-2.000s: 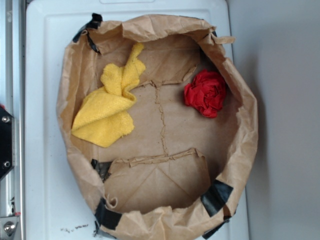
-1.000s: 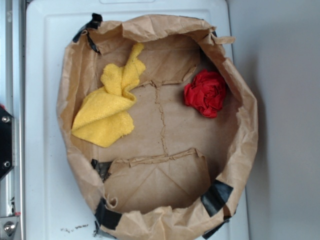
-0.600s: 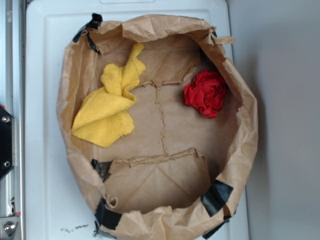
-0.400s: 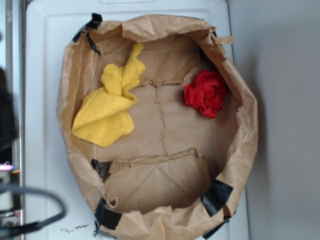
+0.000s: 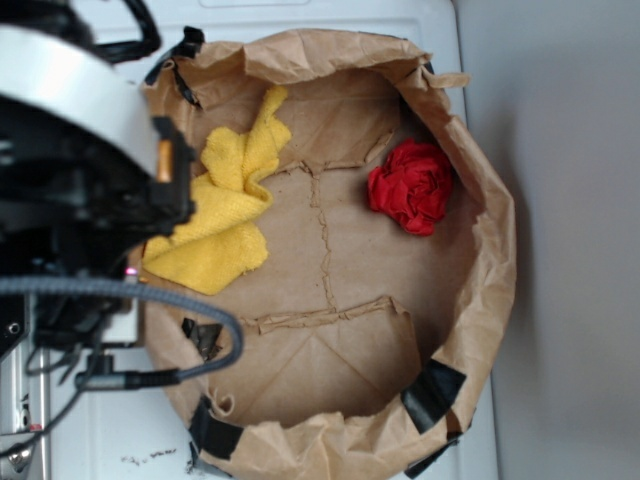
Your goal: Grab the yellow cloth.
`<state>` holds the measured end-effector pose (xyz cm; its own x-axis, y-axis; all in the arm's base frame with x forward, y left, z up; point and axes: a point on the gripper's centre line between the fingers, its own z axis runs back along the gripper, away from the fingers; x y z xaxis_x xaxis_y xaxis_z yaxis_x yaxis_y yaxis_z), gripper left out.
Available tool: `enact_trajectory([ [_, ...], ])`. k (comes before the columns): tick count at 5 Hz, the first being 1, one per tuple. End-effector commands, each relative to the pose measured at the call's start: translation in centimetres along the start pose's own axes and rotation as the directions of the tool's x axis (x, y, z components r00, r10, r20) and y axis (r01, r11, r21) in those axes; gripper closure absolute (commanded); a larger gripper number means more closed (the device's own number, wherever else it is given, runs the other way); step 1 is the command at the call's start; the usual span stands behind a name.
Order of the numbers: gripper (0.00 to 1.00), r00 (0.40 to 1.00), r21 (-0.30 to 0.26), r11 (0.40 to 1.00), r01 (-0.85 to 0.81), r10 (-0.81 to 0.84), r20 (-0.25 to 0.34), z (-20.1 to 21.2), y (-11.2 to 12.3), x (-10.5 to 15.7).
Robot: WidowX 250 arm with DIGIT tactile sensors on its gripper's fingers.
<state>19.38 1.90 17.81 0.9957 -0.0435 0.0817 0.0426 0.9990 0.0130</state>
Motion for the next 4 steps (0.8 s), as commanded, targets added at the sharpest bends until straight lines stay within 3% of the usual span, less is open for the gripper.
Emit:
enact_trajectory([
  [1,0.0,0.994,0.044,0.998,-0.041,0.045,-0.103,-3.8,1.2,3.2],
  [2,0.0,0.986,0.053,0.997,-0.05,0.058,-0.157,-6.6,0.8,3.6],
  [3,0.0,0.992,0.071,0.997,-0.011,0.02,-0.124,-9.2,0.6,3.4],
  [4,0.0,0.998,0.031,0.999,0.013,-0.011,-0.057,-11.3,1.2,3.6],
])
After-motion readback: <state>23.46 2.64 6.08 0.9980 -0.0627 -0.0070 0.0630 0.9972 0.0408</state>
